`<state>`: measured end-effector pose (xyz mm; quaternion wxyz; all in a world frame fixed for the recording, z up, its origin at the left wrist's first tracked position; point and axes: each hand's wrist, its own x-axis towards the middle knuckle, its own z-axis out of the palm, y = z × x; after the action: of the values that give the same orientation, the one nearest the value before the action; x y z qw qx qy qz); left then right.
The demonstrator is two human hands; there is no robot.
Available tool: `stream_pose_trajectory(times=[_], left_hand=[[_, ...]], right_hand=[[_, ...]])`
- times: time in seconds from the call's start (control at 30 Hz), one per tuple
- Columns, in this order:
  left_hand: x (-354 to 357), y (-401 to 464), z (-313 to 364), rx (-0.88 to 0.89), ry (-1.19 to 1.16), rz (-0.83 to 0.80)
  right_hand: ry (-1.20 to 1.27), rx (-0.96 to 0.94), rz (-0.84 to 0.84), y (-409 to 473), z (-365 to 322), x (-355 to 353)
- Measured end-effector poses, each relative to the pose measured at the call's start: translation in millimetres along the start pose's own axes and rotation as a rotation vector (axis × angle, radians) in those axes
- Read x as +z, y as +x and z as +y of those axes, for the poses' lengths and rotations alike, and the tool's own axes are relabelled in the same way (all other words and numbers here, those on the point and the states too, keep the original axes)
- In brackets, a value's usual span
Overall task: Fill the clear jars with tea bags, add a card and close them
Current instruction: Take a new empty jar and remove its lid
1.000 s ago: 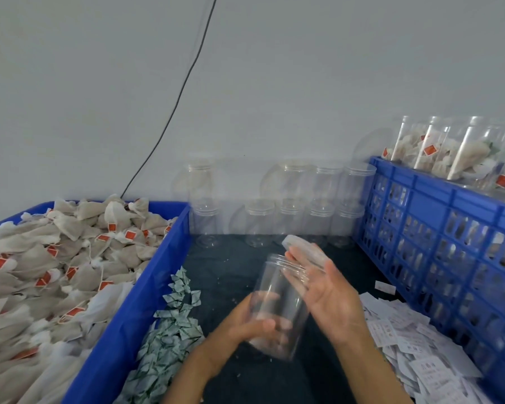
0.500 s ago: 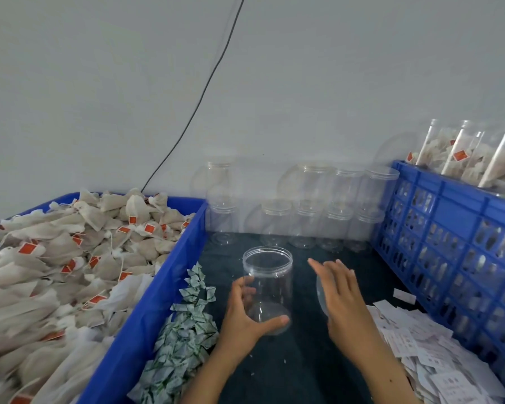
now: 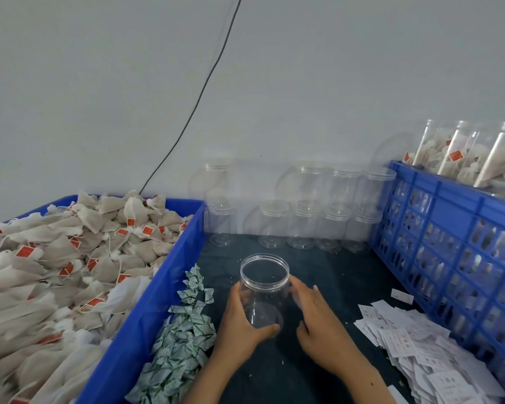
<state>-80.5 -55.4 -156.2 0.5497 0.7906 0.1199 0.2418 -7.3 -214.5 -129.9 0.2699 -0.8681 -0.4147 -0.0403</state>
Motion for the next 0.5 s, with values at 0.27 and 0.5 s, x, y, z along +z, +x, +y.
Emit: stream_pose_trajectory(times=[0.27,0.5], left_hand=[[-4,0,1,-0.066,-0.034,-0.153],[-22,-4,33,-0.162,-0.438,0.026]], right_hand=[[0.443,0.213,0.043,-2,5,5],[0.8,0.279,0.474,19,-34,-22]])
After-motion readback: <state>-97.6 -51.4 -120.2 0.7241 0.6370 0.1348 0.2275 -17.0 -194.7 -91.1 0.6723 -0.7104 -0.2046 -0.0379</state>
